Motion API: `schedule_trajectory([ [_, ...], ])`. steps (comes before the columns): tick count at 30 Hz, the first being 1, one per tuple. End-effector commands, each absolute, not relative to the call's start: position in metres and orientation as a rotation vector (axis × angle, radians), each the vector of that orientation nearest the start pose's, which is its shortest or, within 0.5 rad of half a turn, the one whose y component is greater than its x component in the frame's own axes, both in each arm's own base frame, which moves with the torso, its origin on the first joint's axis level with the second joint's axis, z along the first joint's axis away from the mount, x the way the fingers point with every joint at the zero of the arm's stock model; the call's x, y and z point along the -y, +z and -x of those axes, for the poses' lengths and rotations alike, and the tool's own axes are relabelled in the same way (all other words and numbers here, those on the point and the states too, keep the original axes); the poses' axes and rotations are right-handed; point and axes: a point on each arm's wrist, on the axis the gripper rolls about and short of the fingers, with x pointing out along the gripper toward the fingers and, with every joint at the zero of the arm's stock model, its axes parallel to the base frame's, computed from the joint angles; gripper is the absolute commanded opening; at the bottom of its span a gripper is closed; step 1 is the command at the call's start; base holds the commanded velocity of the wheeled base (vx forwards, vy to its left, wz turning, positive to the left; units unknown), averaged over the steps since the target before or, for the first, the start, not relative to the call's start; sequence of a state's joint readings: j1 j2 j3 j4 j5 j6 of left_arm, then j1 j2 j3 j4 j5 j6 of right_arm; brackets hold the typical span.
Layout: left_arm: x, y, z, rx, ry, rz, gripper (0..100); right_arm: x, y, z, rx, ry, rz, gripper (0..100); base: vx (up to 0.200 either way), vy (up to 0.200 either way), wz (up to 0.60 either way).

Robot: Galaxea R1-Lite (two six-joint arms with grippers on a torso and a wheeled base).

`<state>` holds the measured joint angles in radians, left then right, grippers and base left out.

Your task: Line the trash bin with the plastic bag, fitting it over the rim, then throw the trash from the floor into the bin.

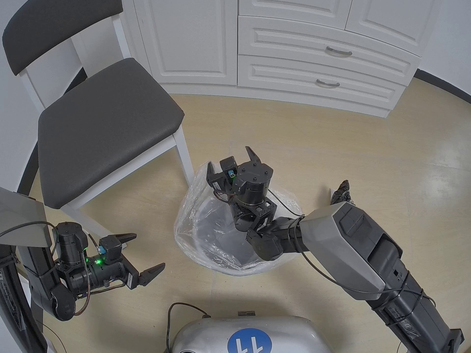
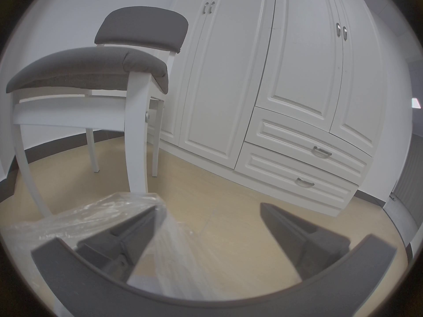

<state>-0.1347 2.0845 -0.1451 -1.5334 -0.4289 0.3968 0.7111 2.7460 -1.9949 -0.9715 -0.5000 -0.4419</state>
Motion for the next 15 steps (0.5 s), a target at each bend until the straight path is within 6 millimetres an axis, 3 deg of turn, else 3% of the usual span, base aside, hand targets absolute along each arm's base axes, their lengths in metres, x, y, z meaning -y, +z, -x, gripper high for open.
schedule_trajectory([
  [1,0.045,0.032,-0.244,-0.287,-0.636,-0.317,100,-0.341,0.098,-0.404,0.129,0.207,0.411,100,0.0,0.0,0.0],
  [8,0.052,0.033,-0.243,-0.291,-0.659,-0.289,100,-0.317,0.139,-0.365,-0.034,0.269,0.458,100,0.0,0.0,0.0],
  [15,0.066,0.033,-0.237,-0.305,-0.656,-0.291,100,-0.287,0.15,-0.329,-0.132,0.327,0.442,100,0.0,0.0,0.0],
])
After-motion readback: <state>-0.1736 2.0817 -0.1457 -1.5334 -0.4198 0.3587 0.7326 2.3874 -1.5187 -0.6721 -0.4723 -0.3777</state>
